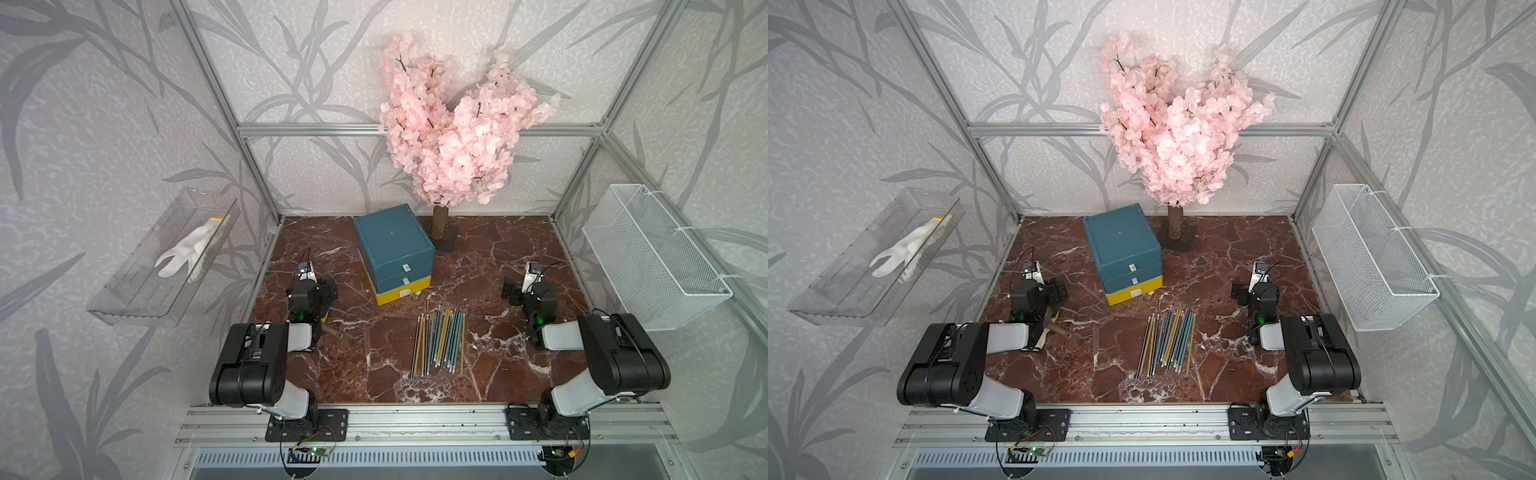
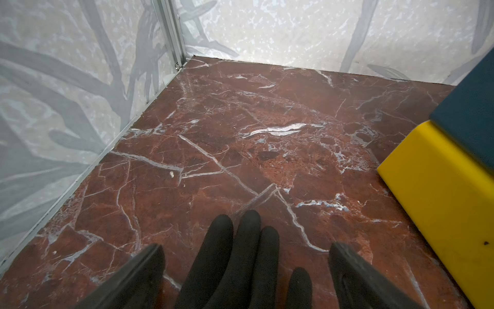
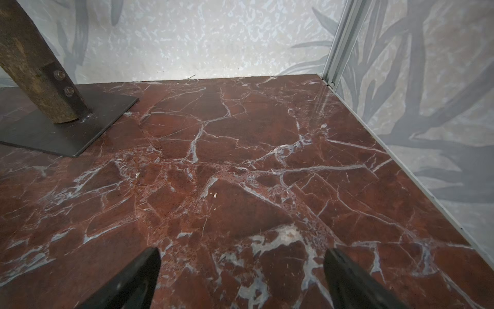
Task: Please place the pencils in the drawer according to their color
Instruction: Move the storage box to the center of the board.
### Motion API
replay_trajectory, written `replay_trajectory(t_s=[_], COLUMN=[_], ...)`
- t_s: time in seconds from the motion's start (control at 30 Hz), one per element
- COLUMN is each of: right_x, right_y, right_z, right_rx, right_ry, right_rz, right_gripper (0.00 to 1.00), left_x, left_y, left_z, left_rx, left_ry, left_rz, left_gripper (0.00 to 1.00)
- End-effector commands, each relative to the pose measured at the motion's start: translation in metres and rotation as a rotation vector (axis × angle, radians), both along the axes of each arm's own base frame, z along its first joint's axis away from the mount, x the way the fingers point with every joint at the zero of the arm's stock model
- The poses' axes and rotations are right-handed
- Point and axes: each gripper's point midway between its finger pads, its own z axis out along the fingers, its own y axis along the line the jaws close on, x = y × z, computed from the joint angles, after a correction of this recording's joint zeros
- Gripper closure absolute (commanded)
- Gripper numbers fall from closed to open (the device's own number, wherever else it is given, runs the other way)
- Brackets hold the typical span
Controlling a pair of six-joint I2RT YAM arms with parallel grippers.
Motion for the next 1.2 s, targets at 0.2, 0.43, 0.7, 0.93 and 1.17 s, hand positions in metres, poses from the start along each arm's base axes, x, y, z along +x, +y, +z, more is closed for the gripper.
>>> replay_trajectory(t_s=[0.2, 0.43, 0.7, 0.93, 1.17], right_x=[0.007, 0.007, 0.006, -0.025, -0.046], right_y=[-0.004, -0.004, -0.005, -0.025, -0.028], right_z=[0.010, 0.010, 0.010, 0.049, 0.085], right_rx=[-0.007, -0.006, -0.002, 0.012, 0.336], right_ry=[-0.036, -0.034, -0.040, -0.154, -0.155], right_rz=[-0.015, -0.014, -0.020, -0.148, -0.260], right_gripper=[0.01, 0.01, 0.01, 0.01, 0.01], left_x=[0.007, 0.007, 0.007, 0.007, 0.000], left_y=[0.001, 0.002, 0.001, 0.008, 0.005], left_z=[0.008, 0.008, 0.009, 0.029, 0.069], left_rx=[0.010, 0.010, 0.010, 0.016, -0.047], left_ry=[-0.025, -0.027, -0.031, 0.022, 0.037], left_rz=[0.000, 0.002, 0.001, 0.041, 0.059], left_gripper=[0.00, 0.00, 0.00, 0.00, 0.00])
